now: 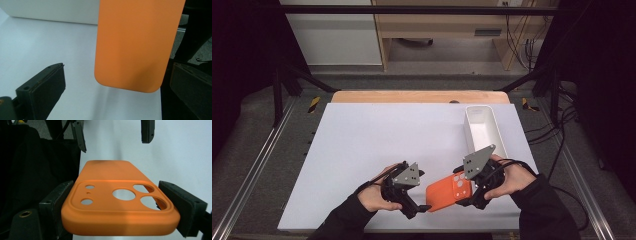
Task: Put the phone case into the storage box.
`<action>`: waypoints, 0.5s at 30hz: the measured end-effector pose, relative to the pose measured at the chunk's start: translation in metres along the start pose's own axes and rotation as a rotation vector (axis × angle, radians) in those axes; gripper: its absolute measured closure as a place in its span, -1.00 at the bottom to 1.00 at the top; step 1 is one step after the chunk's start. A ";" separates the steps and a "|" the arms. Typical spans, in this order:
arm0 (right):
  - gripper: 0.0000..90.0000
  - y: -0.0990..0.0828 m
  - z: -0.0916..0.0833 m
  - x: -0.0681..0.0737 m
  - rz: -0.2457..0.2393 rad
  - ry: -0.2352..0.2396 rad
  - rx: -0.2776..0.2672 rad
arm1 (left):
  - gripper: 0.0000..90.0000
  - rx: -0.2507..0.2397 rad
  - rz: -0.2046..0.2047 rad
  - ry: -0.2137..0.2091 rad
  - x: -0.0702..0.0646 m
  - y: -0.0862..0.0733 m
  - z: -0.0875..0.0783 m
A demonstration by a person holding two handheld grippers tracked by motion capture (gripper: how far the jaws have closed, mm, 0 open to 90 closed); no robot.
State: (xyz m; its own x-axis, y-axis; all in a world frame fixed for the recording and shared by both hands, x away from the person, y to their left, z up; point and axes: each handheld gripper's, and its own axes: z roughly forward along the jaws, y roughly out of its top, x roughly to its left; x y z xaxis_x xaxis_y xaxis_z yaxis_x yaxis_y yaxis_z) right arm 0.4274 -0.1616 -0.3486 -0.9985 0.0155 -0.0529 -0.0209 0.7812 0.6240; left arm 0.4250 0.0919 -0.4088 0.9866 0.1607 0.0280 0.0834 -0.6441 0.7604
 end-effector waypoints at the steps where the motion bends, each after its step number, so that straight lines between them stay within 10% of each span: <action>1: -0.64 0.001 0.000 0.000 -0.001 0.000 0.008 | -1.00 0.003 0.000 0.000 0.000 0.000 0.000; 15: -0.64 0.013 0.008 -0.004 -0.005 0.027 0.095 | -1.00 0.057 -0.008 -0.020 -0.002 0.002 0.008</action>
State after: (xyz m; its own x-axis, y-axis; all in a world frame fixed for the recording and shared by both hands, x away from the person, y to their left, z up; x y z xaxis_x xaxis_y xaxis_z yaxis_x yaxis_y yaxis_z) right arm 0.4311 -0.1464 -0.3464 -0.9994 -0.0041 -0.0343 -0.0221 0.8367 0.5472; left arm 0.4239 0.0846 -0.4126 0.9885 0.1510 0.0087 0.0982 -0.6848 0.7220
